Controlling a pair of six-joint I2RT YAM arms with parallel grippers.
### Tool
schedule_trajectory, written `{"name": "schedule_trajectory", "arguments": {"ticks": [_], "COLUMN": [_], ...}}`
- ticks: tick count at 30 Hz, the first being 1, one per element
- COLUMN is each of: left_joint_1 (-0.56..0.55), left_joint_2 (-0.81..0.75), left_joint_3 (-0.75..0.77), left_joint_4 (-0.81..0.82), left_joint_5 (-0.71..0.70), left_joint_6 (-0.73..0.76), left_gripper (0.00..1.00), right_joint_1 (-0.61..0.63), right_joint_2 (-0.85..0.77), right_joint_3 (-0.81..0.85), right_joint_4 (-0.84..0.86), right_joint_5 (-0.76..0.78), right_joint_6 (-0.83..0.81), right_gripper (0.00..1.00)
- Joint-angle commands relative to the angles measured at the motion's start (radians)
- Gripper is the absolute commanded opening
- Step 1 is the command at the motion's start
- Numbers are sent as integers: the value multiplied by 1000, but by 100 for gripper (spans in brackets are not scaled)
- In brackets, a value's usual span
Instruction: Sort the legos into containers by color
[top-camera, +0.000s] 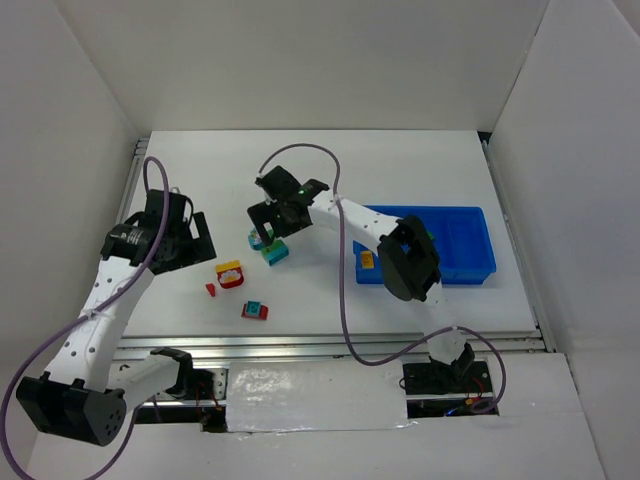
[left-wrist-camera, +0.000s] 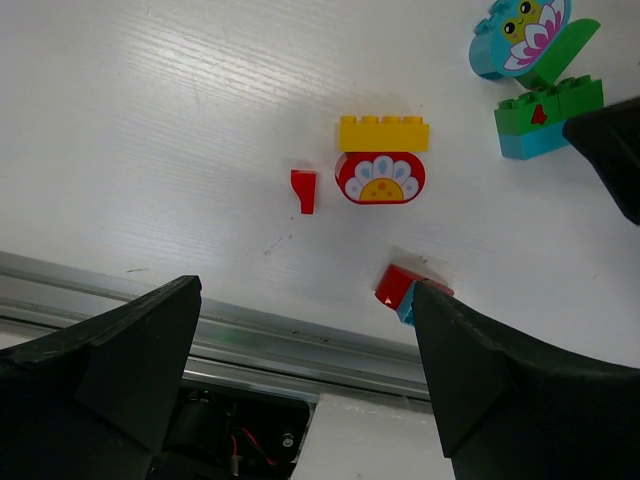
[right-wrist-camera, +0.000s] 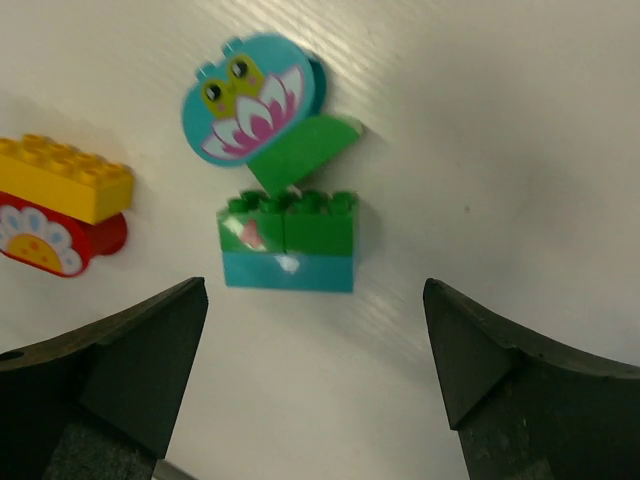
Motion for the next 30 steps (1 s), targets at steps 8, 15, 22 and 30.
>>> {"name": "schedule_trajectory", "arguments": {"ticks": [8, 15, 22, 30], "left_joint_1": [6, 4, 4, 6], "left_joint_2": [-48, -44, -38, -41], "left_joint_3": [14, 14, 10, 10], "left_joint_4": [-35, -34, -32, -32], "left_joint_5": [2, 7, 19, 23], "left_joint_6": [46, 51, 51, 51], "left_gripper": [99, 99, 99, 100], "right_joint_1": [45, 72, 72, 72], "right_joint_2": [105, 136, 141, 98], "right_joint_3": [121, 73, 19, -33], "right_joint_4": [21, -6, 31, 85], "right_joint_5": [-71, 42, 76, 58], "right_joint_6": [-46, -37, -19, -25], "right_gripper": [100, 99, 94, 52]}}
